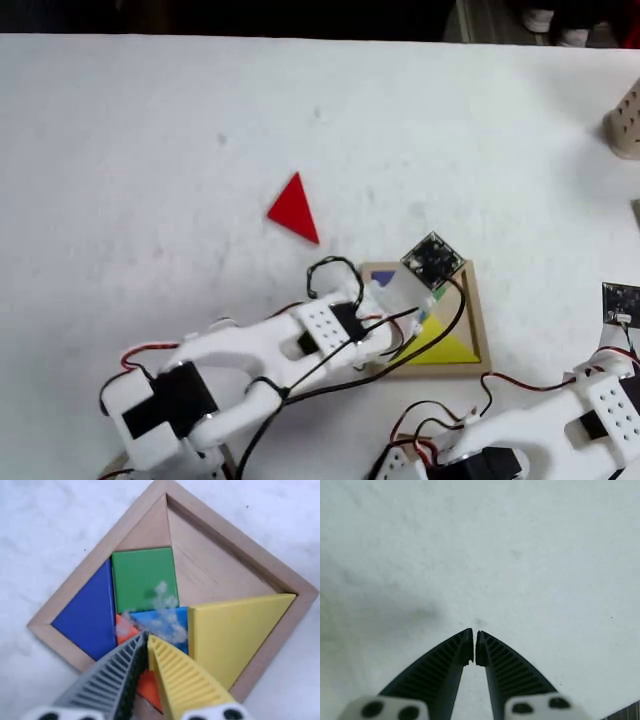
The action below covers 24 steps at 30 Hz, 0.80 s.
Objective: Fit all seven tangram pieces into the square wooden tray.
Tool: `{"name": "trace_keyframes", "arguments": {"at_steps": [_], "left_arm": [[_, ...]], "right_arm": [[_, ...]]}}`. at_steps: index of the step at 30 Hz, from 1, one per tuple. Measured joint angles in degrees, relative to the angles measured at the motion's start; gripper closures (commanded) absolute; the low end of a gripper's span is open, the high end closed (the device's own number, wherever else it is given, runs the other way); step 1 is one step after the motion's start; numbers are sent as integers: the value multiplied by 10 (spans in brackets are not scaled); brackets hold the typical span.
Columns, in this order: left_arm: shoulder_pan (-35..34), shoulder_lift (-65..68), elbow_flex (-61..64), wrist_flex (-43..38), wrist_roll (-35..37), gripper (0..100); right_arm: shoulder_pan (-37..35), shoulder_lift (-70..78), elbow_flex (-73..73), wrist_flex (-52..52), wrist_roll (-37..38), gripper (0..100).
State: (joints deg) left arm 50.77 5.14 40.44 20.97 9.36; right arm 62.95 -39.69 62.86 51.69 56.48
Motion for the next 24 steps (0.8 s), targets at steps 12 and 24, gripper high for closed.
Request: {"name": "trace_keyframes", "arguments": {"at_steps": [12,24], "left_arm": [[0,2,-12,-35,0,980],[1,68,-51,-34,0,980]], "right_arm": [[0,0,0,0,0,982],[2,0,0,0,0,982]]}}
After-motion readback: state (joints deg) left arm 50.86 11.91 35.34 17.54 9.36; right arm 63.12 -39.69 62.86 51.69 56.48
